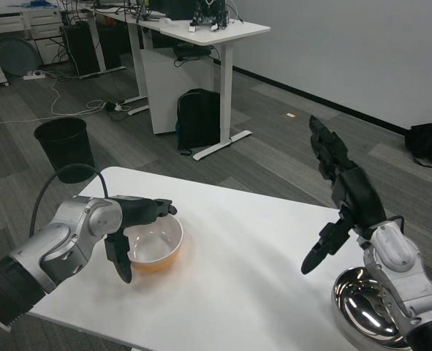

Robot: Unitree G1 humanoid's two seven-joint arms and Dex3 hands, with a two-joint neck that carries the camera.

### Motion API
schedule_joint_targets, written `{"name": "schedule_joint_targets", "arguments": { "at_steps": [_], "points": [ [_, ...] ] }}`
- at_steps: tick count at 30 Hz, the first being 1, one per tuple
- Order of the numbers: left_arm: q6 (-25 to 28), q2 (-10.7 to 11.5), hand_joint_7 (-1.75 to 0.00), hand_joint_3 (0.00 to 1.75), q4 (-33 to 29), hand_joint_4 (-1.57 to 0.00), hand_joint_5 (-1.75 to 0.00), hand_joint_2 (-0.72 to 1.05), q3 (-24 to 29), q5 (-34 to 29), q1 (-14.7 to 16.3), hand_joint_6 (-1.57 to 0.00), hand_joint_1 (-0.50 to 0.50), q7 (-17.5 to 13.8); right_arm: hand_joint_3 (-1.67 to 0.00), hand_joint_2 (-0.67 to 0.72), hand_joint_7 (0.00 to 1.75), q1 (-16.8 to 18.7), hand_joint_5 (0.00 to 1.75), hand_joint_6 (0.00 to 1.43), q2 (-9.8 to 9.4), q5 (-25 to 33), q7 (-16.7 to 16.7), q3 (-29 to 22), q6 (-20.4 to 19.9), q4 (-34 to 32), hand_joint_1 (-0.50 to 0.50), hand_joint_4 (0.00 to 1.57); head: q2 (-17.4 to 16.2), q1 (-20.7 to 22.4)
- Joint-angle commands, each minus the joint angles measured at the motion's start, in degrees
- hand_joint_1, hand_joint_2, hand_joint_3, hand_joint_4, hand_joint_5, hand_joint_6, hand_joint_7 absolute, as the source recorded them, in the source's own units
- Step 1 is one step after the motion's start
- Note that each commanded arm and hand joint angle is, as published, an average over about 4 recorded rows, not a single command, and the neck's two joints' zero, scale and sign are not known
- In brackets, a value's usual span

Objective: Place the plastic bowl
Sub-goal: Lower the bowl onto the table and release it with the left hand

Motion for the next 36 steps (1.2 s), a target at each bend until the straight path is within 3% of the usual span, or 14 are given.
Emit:
{"name": "schedule_joint_targets", "arguments": {
  "at_steps": [1, 7, 8, 12, 14, 16, 17, 20, 24, 27, 31, 36],
  "points": [
    [0.0, -0.4, -0.28, 0.09, -0.3, 0.0, -1.75, -0.1, 0.7, 0.4, 1.3, 0.0, -0.5, -0.4, 0.0, 0.47, 0.0, -0.7, 0.0, 0.0, -0.3, 0.4, 0.2, 0.4, -0.7, 0.5, -0.46, 0.0, -0.2, 0.3],
    [0.0, -0.4, -0.28, 0.09, -0.6, 0.0, -1.75, -0.28, 1.8, 0.4, 2.1, 0.0, -0.5, -0.2, 0.0, 0.47, 0.0, -0.7, 0.0, 0.0, -0.32, 0.5, 0.2, 0.6, -0.7, 0.5, -0.46, 0.0, -0.6, 0.6],
    [0.0, -0.4, -0.28, 0.09, -0.8, 0.0, -1.75, -0.24, 2.0, 0.5, 2.3, 0.0, -0.5, -0.1, 0.0, 0.47, 0.0, -0.7, 0.0, 0.0, -0.3, 0.5, 0.2, 0.6, -0.7, 0.5, -0.46, 0.0, -0.5, 0.6],
    [0.0, -0.5, -0.28, 0.09, -1.9, 0.0, -1.75, 0.94, 3.0, 1.6, 2.8, 0.0, -0.5, 0.2, 0.0, 0.47, 0.0, -0.7, 0.0, 0.0, -0.32, 0.5, 0.2, 0.7, -0.7, 0.5, -0.46, 0.0, -0.5, 0.7],
    [0.0, -0.5, -0.28, 0.09, -2.6, 0.0, -1.75, 0.91, 3.7, 2.0, 3.0, 0.0, -0.5, 0.4, 0.0, 0.47, 0.0, -0.7, 0.0, 0.0, -0.35, 0.5, 0.2, 0.7, -0.7, 0.4, -0.46, 0.0, -0.6, 0.8],
    [0.0, -0.6, -0.28, 0.09, -3.2, 0.0, -1.75, 0.72, 4.5, 2.1, 3.1, 0.0, -0.5, 0.5, 0.0, 0.47, 0.0, -0.7, 0.0, 0.0, -0.32, 0.5, 0.2, 0.7, -0.7, 0.4, -0.46, 0.0, -0.6, 0.8],
    [0.0, -0.6, -0.28, 0.09, -3.6, 0.0, -1.75, 0.74, 4.9, 2.2, 3.2, 0.0, -0.5, 0.5, 0.0, 0.47, 0.0, -0.7, 0.0, 0.0, -0.3, 0.5, 0.2, 0.7, -0.7, 0.4, -0.46, 0.0, -0.6, 0.8],
    [0.0, -0.7, -0.28, 0.09, -4.9, 0.0, -1.75, 1.05, 6.3, 2.7, 3.5, 0.0, -0.5, 0.7, 0.0, 0.47, 0.0, -0.7, 0.0, 0.0, -0.26, 0.6, 0.2, 0.7, -0.7, 0.4, -0.46, 0.0, -0.5, 0.9],
    [0.0, -0.9, -0.28, 0.09, -6.7, 0.0, -1.75, 0.74, 8.0, 3.2, 3.8, 0.0, -0.5, 0.9, 0.0, 0.47, 0.0, -0.7, 0.0, 0.0, -0.26, 0.6, 0.2, 0.7, -0.7, 0.4, -0.46, 0.0, -0.5, 1.1],
    [0.0, -1.1, -0.28, 0.09, -8.4, 0.0, -1.75, 0.98, 9.1, 3.1, 4.0, 0.0, -0.5, 0.9, 0.0, 0.47, 0.0, -0.7, 0.0, 0.0, -0.26, 0.6, 0.2, 0.7, -0.7, 0.4, -0.46, 0.0, -0.5, 1.1],
    [0.2, -1.1, -0.28, 0.09, -9.4, 0.0, -1.75, 0.89, 9.5, 2.6, 4.0, 0.0, -0.5, 0.9, 0.0, 0.47, 0.0, -0.7, 0.0, 0.0, -0.26, 0.6, 0.2, 0.7, -0.7, 0.4, -0.46, 0.0, -0.5, 1.2],
    [0.2, -0.9, -0.28, 0.09, -9.6, 0.0, -1.75, 1.05, 9.1, 1.5, 3.9, 0.0, -0.5, 0.9, 0.0, 0.47, 0.0, -0.7, 0.0, 0.0, -0.26, 0.6, 0.2, 0.7, -0.8, 0.4, -0.46, 0.0, -0.5, 1.2]
  ]
}}
